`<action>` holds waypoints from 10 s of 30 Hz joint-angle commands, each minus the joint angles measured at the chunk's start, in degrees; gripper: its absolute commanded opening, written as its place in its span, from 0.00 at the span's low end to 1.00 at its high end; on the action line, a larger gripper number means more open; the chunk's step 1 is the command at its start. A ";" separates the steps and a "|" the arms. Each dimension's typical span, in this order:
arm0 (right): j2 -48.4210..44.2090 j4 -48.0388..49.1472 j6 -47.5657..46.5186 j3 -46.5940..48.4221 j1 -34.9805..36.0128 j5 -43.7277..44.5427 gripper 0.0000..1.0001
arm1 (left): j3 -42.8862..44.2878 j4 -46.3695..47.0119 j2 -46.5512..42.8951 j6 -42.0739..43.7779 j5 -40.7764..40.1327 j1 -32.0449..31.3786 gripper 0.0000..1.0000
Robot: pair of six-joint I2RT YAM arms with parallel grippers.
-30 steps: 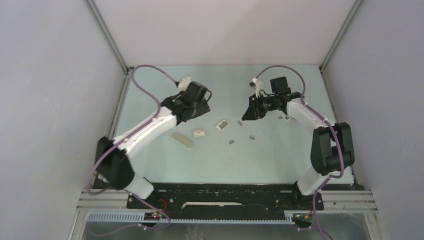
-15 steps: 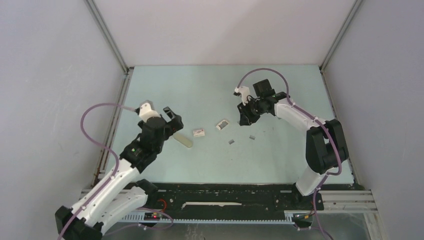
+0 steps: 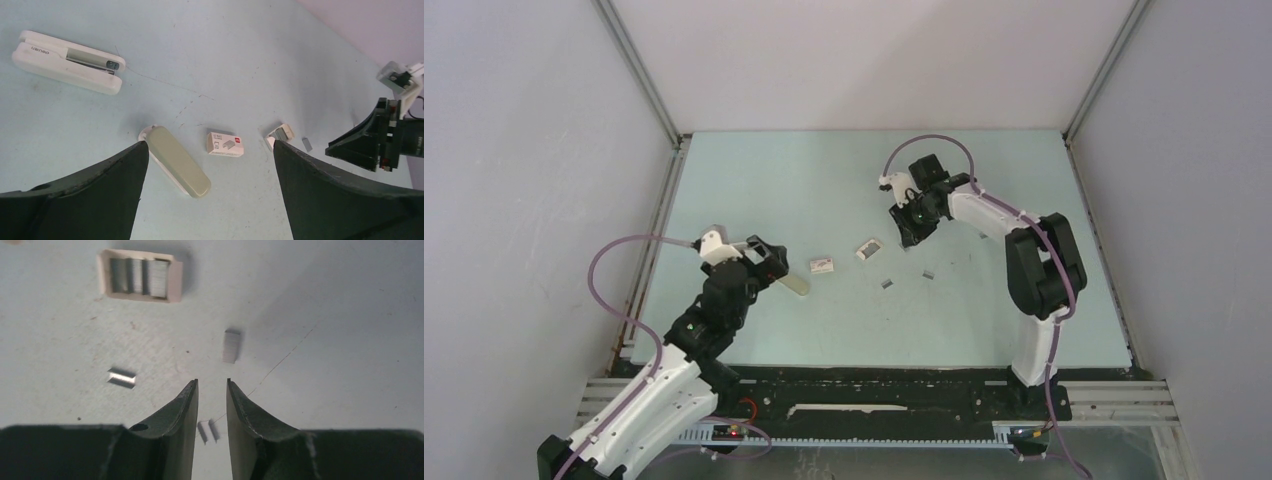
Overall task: Unload the staples from the stapler
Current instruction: Pick up the staple from the center of the board, then place the staple in the staple box.
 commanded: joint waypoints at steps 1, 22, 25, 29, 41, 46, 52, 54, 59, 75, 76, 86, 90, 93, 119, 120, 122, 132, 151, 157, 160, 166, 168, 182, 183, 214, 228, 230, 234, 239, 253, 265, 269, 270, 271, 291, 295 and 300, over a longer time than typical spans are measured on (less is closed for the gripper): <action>3.25 -2.89 1.80 3.78 0.72 5.97 0.36 | -1.24 3.27 -0.10 -0.44 0.06 0.38 1.00; 12.87 -7.87 2.02 14.40 3.44 9.03 0.41 | -4.30 2.32 -2.78 -3.33 0.05 0.38 1.00; 13.92 -8.11 1.69 15.33 3.64 10.42 0.41 | -4.34 2.57 -2.59 -3.42 0.05 0.38 1.00; 14.30 -8.12 1.37 15.51 3.81 11.41 0.41 | -4.40 2.86 -2.22 -3.42 0.15 0.38 1.00; 16.96 -10.19 1.62 18.24 3.86 9.73 0.37 | -4.27 3.02 -2.06 -3.43 0.28 0.38 1.00; 17.85 -11.11 1.63 18.77 3.84 9.84 0.35 | -4.47 2.85 -2.38 -3.56 0.24 0.38 1.00; 17.78 -11.99 1.69 18.40 3.92 10.00 0.29 | -4.47 2.86 -2.53 -3.64 0.21 0.38 1.00; 17.60 -11.97 1.66 18.12 3.92 10.30 0.27 | -4.43 2.88 -2.45 -3.60 0.18 0.38 1.00; 17.22 -11.66 1.63 17.52 3.84 10.90 0.18 | -4.49 2.89 -2.44 -3.73 0.24 0.38 1.00; 9.05 -8.29 3.52 16.21 5.14 7.56 0.07 | -4.03 3.29 -1.58 -3.71 0.57 0.38 1.00; 8.72 -8.08 3.74 16.17 5.35 7.11 0.07 | -3.92 3.29 -1.44 -3.61 0.65 0.38 1.00; 9.47 -5.83 8.39 18.62 9.10 2.19 0.07 | -3.44 3.33 -0.94 -3.42 0.85 0.38 1.00; 11.80 -5.52 10.42 20.29 10.27 1.81 0.07 | -3.35 3.02 -1.02 -3.42 0.81 0.38 1.00; 12.93 -4.40 11.69 20.69 10.84 1.85 0.07 | -3.39 2.81 -1.17 -3.42 0.70 0.38 1.00; 19.30 -2.95 12.83 24.14 11.57 7.56 0.08 | -4.14 2.50 -1.82 -3.78 0.24 0.38 1.00; 19.31 -2.85 12.79 24.08 11.53 7.56 0.08 | -4.11 2.56 -1.77 -3.80 0.19 0.38 1.00; 19.39 -2.90 12.74 23.84 11.63 7.57 0.08 | -4.14 2.50 -1.74 -3.87 0.15 0.38 1.00; 18.50 -2.36 12.61 22.12 12.10 7.54 0.08 | -4.32 2.58 -1.52 -3.87 0.06 0.38 1.00; 17.51 -1.68 12.22 19.88 12.62 9.11 0.10 | -5.10 2.58 -2.51 -4.22 -0.11 0.38 1.00; 15.40 -0.57 11.82 18.63 13.15 9.95 0.10 | -5.28 2.63 -2.57 -4.39 -0.12 0.40 1.00; 14.38 -0.20 11.60 18.22 13.32 10.45 0.10 | -5.27 2.64 -2.51 -4.39 -0.11 0.38 1.00; 12.66 0.27 11.38 17.55 13.42 10.98 0.10 | -5.27 2.85 -2.36 -4.39 0.00 0.38 1.00; 12.17 0.38 11.32 17.20 13.49 10.97 0.10 | -5.28 2.93 -2.25 -4.39 0.04 0.39 1.00; 11.40 1.33 11.37 14.31 13.59 11.16 0.10 | -5.28 3.02 -1.92 -4.30 -0.01 0.38 1.00; 11.30 1.35 11.34 14.15 13.64 11.17 0.10 | -5.28 3.00 -1.92 -4.30 -0.07 0.38 1.00; 9.36 1.69 10.40 12.88 14.29 13.27 0.24 | -5.72 3.38 -2.05 -4.56 0.15 0.38 1.00; 9.42 1.66 10.39 12.62 14.32 12.67 0.27 | -5.81 3.29 -2.52 -4.65 0.29 0.39 1.00; 9.65 1.67 10.41 12.46 14.30 12.57 0.27 | -5.89 3.31 -2.63 -4.75 0.25 0.38 1.00; 10.31 1.71 10.43 12.46 14.30 12.51 0.27 | -5.96 3.13 -2.79 -4.85 0.25 0.38 1.00; 10.97 1.61 10.44 12.62 14.21 12.32 0.27 | -6.04 3.11 -2.86 -4.91 0.23 0.38 1.00; 12.19 1.44 10.57 12.99 14.13 11.87 0.27 | -6.12 3.11 -2.84 -4.92 0.15 0.38 1.00; 12.90 1.25 10.57 13.04 13.94 11.62 0.27 | -5.89 3.14 -2.36 -4.83 0.15 0.38 1.00; 13.17 1.04 10.69 13.27 13.85 11.17 0.27 | -5.88 3.20 -2.30 -4.76 0.15 0.38 1.00; 13.31 0.99 10.70 13.31 13.87 11.05 0.27 | -5.90 3.20 -2.29 -4.74 0.07 0.38 1.00; 13.38 0.91 10.72 13.36 13.86 10.95 0.27 | -5.88 3.18 -2.28 -4.69 0.06 0.38 1.00; 14.51 0.86 10.42 13.82 13.52 12.54 0.28 | -5.81 3.38 -1.83 -4.56 0.05 0.35 1.00; 14.53 0.86 10.39 13.85 13.50 12.66 0.28 | -5.77 3.38 -1.92 -4.56 0.02 0.38 1.00; 14.42 0.80 10.30 13.75 13.50 12.74 0.31 | -5.83 3.38 -1.89 -4.56 0.06 0.38 1.00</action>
